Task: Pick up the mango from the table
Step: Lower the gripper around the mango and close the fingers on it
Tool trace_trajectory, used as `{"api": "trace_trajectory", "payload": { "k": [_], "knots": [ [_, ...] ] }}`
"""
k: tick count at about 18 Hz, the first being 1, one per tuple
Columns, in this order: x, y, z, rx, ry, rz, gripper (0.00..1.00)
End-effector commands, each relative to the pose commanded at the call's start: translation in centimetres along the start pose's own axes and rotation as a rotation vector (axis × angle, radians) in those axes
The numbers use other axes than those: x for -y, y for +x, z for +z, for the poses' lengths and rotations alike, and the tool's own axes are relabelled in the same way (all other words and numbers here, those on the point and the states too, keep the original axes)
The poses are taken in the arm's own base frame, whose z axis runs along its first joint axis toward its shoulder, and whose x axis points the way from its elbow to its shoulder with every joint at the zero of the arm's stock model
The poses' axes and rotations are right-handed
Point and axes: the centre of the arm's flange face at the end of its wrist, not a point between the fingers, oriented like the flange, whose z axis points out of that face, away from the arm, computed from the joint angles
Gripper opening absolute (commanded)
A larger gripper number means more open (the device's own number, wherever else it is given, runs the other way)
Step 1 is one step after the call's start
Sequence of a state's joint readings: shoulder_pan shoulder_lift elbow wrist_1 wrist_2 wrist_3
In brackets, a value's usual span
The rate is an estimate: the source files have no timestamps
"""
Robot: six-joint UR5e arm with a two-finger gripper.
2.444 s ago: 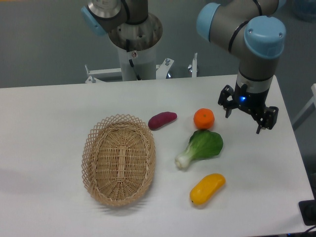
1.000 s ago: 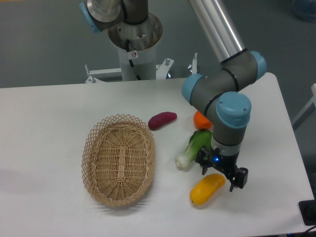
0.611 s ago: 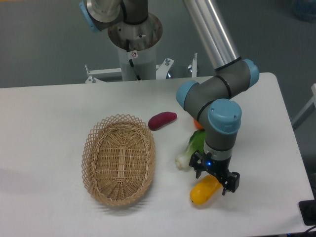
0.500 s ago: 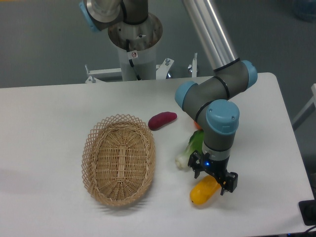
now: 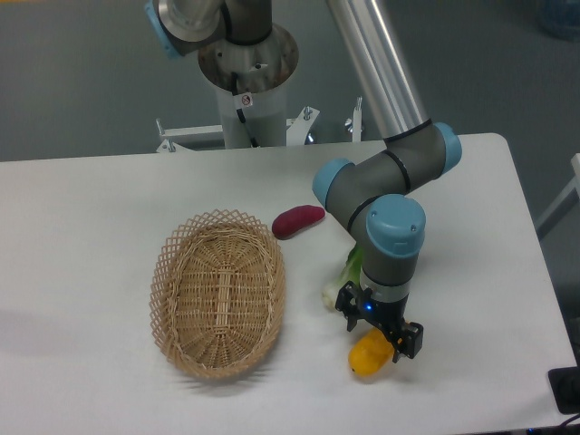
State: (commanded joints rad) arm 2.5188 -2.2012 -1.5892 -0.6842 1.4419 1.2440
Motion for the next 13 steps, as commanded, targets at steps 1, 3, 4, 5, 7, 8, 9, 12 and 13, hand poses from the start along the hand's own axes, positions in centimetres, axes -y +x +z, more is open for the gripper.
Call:
{"api": "trace_trajectory", "payload": {
  "k": [1,3,4,5,7,8,9,12,13],
  "knots": [
    [0.01,0.07,0.46,-0.006,-0.003,0.001,1.0],
    [0.22,0.1,0.42,-0.003,-0.002,0.004,1.0],
    [0.21,0.12,0.52,-0.005,-0.002,0.004,1.0],
    [0.19,0.1,0.59,-0.003,-0.003,0.003,1.0],
    [0.13,-0.01,0.58,0.013,-0.007,0.004,0.96],
    [0.2,0.02,0.57,0.015,-0.009,0.007,0.92],
    [0.09,-0.03,0.56,0.016,-0.011,0.006,0.89],
    [0.11,-0.1,0.51,0.018,-0.012,0.009,0.74],
    [0.12,-0.11,0.41,0.019,-0.012,0.009,0.72]
  ]
}}
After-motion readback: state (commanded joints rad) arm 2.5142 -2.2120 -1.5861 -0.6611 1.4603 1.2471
